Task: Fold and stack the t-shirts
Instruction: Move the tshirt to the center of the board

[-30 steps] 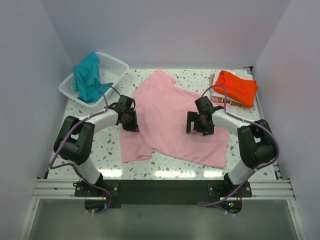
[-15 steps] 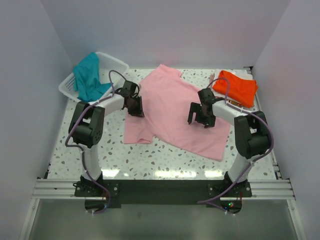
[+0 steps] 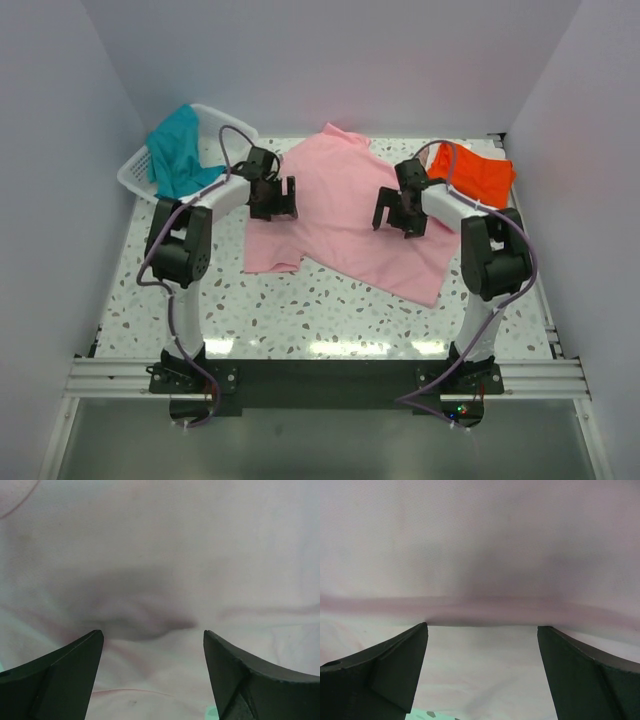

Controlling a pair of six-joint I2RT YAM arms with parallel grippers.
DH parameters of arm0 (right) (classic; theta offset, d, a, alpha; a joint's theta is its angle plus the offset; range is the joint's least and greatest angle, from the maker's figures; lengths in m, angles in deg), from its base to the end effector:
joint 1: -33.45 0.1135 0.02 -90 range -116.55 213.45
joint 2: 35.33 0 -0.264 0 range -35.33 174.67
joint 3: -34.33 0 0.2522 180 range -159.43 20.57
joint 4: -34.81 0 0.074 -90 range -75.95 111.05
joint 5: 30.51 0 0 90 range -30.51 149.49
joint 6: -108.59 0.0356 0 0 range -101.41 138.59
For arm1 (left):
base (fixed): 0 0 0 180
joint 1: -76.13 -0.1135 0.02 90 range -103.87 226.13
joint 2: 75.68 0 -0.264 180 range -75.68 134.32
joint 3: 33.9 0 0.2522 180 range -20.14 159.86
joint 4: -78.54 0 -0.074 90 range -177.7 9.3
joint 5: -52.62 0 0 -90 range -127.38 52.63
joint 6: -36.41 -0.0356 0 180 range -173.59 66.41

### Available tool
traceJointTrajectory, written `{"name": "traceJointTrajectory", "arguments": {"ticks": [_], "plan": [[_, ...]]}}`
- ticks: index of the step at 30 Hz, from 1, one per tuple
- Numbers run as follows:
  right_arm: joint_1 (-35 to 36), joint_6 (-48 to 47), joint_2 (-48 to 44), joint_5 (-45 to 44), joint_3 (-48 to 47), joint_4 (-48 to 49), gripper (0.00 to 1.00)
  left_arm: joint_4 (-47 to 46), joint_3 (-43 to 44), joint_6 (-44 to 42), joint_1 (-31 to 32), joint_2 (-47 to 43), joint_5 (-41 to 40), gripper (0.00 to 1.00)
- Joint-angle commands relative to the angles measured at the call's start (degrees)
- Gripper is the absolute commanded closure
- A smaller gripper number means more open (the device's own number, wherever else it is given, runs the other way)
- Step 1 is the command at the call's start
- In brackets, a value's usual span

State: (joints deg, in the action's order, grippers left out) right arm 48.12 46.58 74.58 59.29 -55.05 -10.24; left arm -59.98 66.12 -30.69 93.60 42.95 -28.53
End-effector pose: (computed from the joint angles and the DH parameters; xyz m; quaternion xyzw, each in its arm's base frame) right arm 0.3787 0.0990 0.1735 0.1137 0.9707 0.0753 0.1976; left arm 0.4180 -0.1373 0.1701 -0.0257 0.9631 -0.1587 0.2158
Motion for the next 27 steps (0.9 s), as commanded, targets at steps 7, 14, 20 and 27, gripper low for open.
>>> {"name": "traceJointTrajectory", "arguments": {"ticks": [7,14,20,27], "plan": [[2.4,-0.9,-9.3,1.7,2.0,0.9,0.07,-2.3,-12.9,1.3,-0.8,-21.5,-8.7,0.08],[4.4,-0.4,-14.9,1.9,8.5,1.8,0.08,-4.5,-33.5,5.3,-0.8,-32.8,-10.3,0.1],[4.8,-0.2,-20.3,1.3,12.9,1.8,0.08,-6.5,-39.4,7.0,-0.8,-35.4,-10.2,0.28],[4.8,-0.3,-23.8,0.4,15.5,1.2,0.08,-6.5,-38.8,6.8,-0.9,-32.1,-10.2,0.34]]}}
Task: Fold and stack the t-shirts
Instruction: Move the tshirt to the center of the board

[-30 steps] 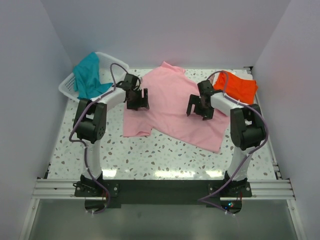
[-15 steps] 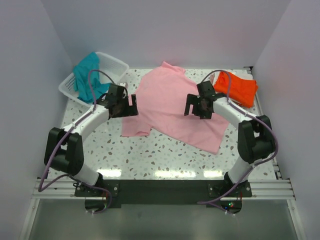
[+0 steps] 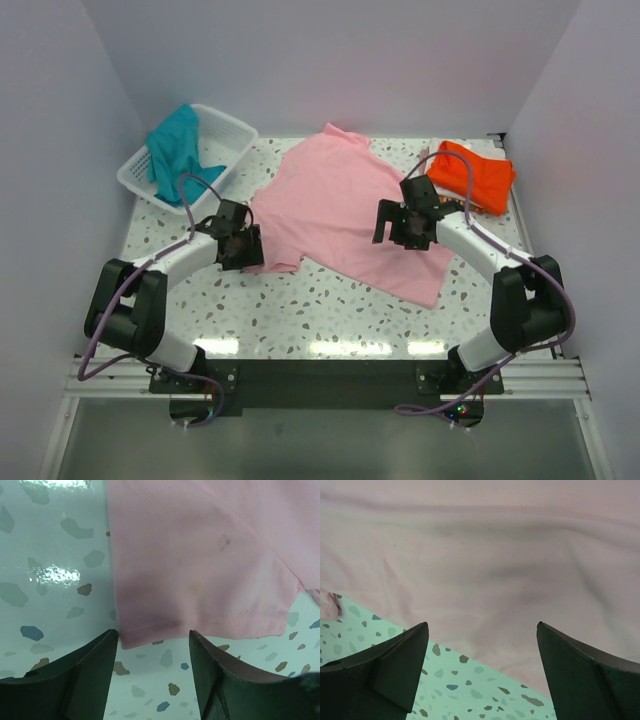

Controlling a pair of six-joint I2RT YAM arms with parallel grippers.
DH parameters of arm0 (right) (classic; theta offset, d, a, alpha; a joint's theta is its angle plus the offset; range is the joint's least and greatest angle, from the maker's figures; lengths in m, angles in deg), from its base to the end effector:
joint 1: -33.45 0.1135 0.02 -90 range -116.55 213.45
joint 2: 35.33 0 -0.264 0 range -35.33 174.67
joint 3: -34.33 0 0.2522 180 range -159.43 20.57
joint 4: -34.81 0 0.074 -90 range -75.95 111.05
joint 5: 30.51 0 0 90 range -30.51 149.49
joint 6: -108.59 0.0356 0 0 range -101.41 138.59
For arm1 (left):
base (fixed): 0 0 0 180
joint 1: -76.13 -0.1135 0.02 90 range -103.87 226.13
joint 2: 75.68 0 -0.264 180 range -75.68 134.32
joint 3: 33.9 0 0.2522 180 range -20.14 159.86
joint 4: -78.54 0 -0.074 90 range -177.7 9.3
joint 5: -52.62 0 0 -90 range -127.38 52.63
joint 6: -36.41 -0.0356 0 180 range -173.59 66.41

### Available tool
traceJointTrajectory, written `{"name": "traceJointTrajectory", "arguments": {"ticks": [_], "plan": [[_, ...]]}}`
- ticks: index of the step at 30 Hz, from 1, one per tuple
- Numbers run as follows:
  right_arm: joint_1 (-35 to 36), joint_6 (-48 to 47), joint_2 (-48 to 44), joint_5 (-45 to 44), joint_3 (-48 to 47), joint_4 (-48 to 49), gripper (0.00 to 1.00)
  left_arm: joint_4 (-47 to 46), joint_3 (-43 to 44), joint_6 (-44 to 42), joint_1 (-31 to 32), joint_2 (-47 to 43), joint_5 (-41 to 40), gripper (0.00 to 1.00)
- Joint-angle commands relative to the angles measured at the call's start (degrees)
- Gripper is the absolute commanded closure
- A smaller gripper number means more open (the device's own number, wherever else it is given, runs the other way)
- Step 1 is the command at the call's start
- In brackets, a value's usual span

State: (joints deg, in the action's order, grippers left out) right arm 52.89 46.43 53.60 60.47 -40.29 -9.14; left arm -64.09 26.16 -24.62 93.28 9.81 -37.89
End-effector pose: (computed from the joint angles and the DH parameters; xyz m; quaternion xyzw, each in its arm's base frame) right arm 0.2988 0.1061 0.2219 0.0681 0.9594 0.1172 0.2472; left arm 0.2649 -0.0814 0.1709 -0.1011 0.9667 -0.0881 0.2180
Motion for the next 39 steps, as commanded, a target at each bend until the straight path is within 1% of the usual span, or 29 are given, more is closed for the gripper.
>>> {"name": "traceJointTrajectory", "arguments": {"ticks": [1,4,9,12,20,23,24,26,27,29,30,31,34,38,39], "plan": [[0.1,-0.1,-3.0,-0.8,0.8,0.0,0.08,-2.3,1.3,0.7,-0.5,1.3,-0.9,0.37],[0.2,-0.1,-3.1,-0.8,0.6,-0.2,0.08,-1.8,1.2,0.7,-0.5,1.9,-0.9,0.43],[0.1,-0.2,-2.5,-0.8,-0.3,-0.3,0.08,-1.2,0.5,1.0,-0.5,0.7,-1.9,0.48],[0.1,-0.3,-2.0,-0.8,-0.8,-0.3,0.08,-0.8,-0.1,1.0,-0.5,0.0,-3.2,0.53],[0.1,-0.4,-2.1,-2.0,-0.6,-1.5,0.08,-1.4,-2.5,0.6,-0.5,0.7,-2.7,0.6],[0.1,-0.2,-2.9,-2.7,0.2,-2.7,0.07,-2.4,-3.4,0.5,-0.6,1.3,-1.9,0.69],[0.1,-0.2,-3.1,-3.0,0.4,-3.1,0.07,-2.5,-3.5,0.1,-0.5,1.4,-1.8,0.75],[0.0,0.1,-3.9,-4.1,1.4,-4.7,0.06,-2.8,-3.2,-0.1,-0.5,2.1,-1.4,0.82],[-0.5,0.1,-5.1,-4.6,1.9,-5.2,0.06,-2.9,-3.1,-0.3,-0.5,2.2,-1.3,0.88],[-1.2,1.1,-6.3,-5.4,3.9,-7.1,0.05,-3.4,-2.8,-0.5,-0.5,2.4,-1.2,0.94],[-2.8,1.6,-7.7,-5.3,5.4,-7.8,0.05,-3.4,-2.4,-0.9,-0.6,2.4,-1.2,0.99],[-3.9,2.1,-8.4,-5.2,6.3,-8.6,0.05,-3.4,-2.1,-1.2,-0.6,2.6,-1.2,1.0],[-7.8,3.5,-12.8,-5.5,10.2,-11.4,0.04,-2.8,-1.0,-2.0,-1.7,2.6,-1.0,1.0],[-12.7,5.1,-16.8,-7.3,14.1,-14.5,0.04,-2.3,-0.2,-2.7,-4.4,2.0,0.2,1.0],[-12.9,5.3,-17.4,-7.6,15.0,-15.2,0.04,-2.3,0.2,-2.8,-4.9,2.0,2.1,1.0]]}}
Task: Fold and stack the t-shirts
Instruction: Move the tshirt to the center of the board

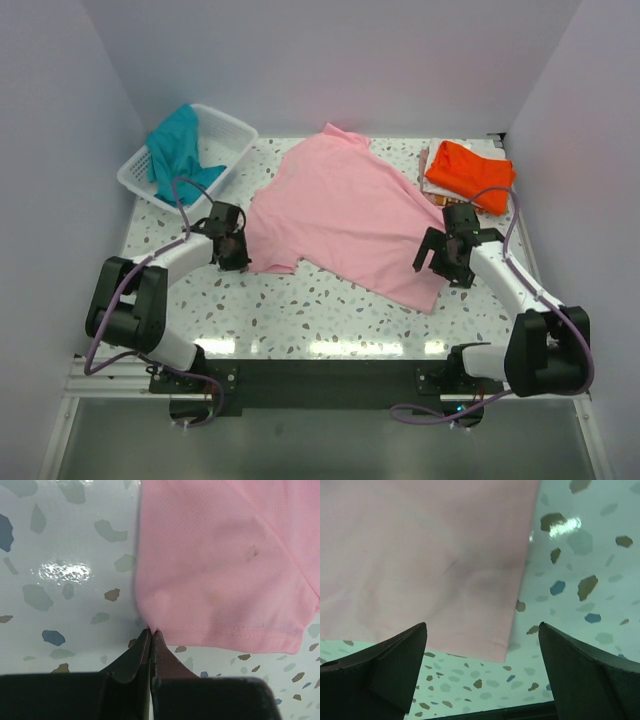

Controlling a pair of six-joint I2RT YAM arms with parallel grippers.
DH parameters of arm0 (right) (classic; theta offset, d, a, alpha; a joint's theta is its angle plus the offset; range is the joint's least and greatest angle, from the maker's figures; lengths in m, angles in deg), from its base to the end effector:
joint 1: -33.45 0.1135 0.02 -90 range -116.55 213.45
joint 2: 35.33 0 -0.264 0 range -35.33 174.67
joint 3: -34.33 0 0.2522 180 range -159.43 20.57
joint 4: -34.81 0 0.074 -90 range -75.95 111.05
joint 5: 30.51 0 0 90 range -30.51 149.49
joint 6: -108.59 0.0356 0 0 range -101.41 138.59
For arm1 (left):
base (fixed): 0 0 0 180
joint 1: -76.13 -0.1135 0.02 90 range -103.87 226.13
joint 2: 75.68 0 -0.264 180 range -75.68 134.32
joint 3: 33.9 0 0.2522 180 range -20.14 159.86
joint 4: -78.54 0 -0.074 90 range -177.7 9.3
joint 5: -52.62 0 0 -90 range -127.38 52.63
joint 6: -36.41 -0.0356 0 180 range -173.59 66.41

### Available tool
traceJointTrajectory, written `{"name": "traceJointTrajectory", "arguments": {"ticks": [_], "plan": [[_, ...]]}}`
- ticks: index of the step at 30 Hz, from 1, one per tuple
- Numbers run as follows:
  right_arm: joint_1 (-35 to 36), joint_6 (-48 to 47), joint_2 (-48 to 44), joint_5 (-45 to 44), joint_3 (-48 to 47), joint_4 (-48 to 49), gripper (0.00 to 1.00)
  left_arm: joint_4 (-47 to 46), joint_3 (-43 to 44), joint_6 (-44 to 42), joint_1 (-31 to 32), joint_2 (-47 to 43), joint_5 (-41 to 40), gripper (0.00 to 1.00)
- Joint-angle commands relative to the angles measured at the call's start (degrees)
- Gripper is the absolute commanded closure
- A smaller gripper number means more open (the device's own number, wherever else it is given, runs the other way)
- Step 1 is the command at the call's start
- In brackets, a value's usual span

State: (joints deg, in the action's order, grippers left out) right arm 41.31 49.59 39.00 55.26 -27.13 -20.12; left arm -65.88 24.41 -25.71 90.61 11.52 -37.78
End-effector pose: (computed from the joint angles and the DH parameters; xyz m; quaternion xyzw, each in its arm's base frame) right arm 0.2341 0.0297 0.2101 0.2036 0.9593 0.0298 0.1935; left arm 0.2665 -0.0686 0.1564 -0.1146 0.9685 -0.0767 0.2073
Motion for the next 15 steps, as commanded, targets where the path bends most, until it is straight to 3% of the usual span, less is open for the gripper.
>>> {"name": "traceJointTrajectory", "arguments": {"ticks": [1,5,15], "plan": [[-1.5,2.4,-3.7,-2.7,2.1,-5.4,0.04,-0.4,2.1,-1.9,-3.0,0.3,2.4,1.0],[-1.8,4.4,-5.0,-2.5,3.5,-8.7,0.04,0.5,3.9,-2.7,-4.1,1.0,3.5,1.0],[-1.6,5.8,-6.2,3.5,9.1,-11.6,0.17,1.5,7.4,-3.4,-5.7,3.7,6.7,1.0]]}}
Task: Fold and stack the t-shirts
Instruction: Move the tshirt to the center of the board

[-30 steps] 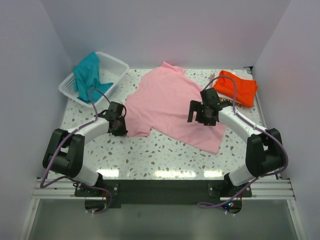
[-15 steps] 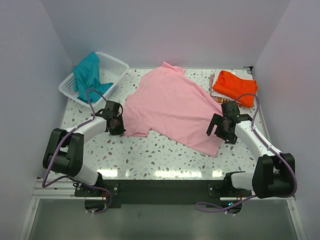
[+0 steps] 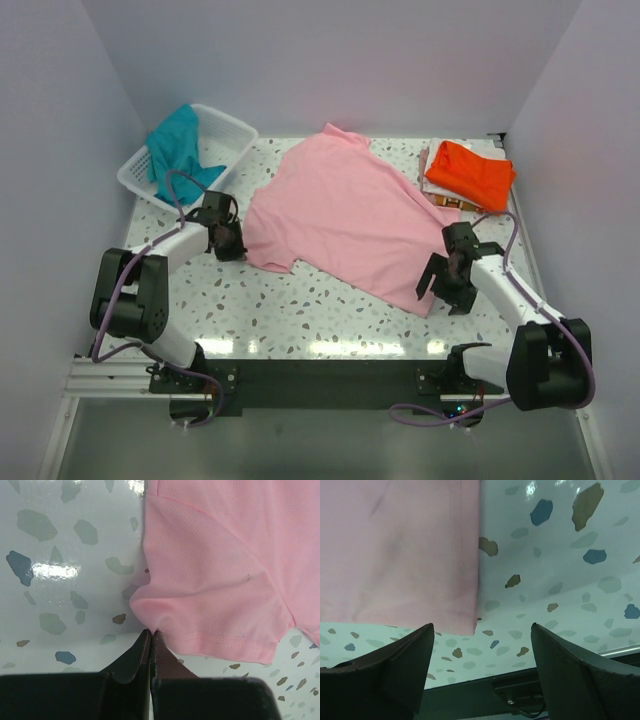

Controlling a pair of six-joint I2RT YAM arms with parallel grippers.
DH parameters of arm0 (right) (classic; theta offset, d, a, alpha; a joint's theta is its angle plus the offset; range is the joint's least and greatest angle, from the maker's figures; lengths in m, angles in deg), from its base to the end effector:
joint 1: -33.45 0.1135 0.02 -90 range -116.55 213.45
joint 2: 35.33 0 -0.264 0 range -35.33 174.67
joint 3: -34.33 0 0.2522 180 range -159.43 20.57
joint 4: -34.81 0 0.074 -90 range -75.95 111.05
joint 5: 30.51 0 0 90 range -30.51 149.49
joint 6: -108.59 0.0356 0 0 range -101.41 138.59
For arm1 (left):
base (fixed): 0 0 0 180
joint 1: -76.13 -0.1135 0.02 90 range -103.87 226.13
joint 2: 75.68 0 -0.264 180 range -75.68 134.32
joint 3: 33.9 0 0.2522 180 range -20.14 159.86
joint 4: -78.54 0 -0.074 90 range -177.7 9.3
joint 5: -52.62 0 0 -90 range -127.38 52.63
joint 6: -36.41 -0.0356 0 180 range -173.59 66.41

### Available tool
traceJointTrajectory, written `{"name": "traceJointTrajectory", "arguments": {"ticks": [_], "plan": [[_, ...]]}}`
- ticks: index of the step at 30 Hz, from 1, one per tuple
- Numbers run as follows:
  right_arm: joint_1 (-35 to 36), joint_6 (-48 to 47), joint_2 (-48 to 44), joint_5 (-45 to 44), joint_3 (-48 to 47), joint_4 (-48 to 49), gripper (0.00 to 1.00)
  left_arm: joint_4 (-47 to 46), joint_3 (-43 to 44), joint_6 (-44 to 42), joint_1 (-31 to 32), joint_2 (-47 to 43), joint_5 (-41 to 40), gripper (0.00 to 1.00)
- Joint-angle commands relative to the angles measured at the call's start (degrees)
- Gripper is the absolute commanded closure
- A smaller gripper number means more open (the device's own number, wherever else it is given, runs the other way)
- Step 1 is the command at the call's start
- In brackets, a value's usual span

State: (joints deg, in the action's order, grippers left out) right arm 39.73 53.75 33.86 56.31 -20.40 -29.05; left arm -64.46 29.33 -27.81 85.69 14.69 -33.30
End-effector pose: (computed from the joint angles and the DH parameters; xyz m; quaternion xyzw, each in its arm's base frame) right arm 0.1917 0.0191 0.1900 0.2507 0.9623 0.0102 0.1049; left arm 0.2894 -0.0513 0.1639 -0.1295 0.9654 -0.1009 0.2025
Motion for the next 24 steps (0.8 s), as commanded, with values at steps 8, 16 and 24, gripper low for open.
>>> {"name": "traceJointTrajectory", "arguments": {"ticks": [8,16,24], "plan": [[3.0,6.1,-1.2,2.0,4.7,-1.7,0.25,0.3,2.5,-2.4,-0.9,0.5,3.4,1.0],[5.1,8.3,2.3,2.6,5.8,2.3,0.35,0.7,2.1,-3.3,-1.2,0.5,3.7,1.0],[6.9,9.9,4.9,2.7,7.0,5.7,0.53,1.6,3.2,-3.8,-1.7,0.4,3.7,1.0]]}}
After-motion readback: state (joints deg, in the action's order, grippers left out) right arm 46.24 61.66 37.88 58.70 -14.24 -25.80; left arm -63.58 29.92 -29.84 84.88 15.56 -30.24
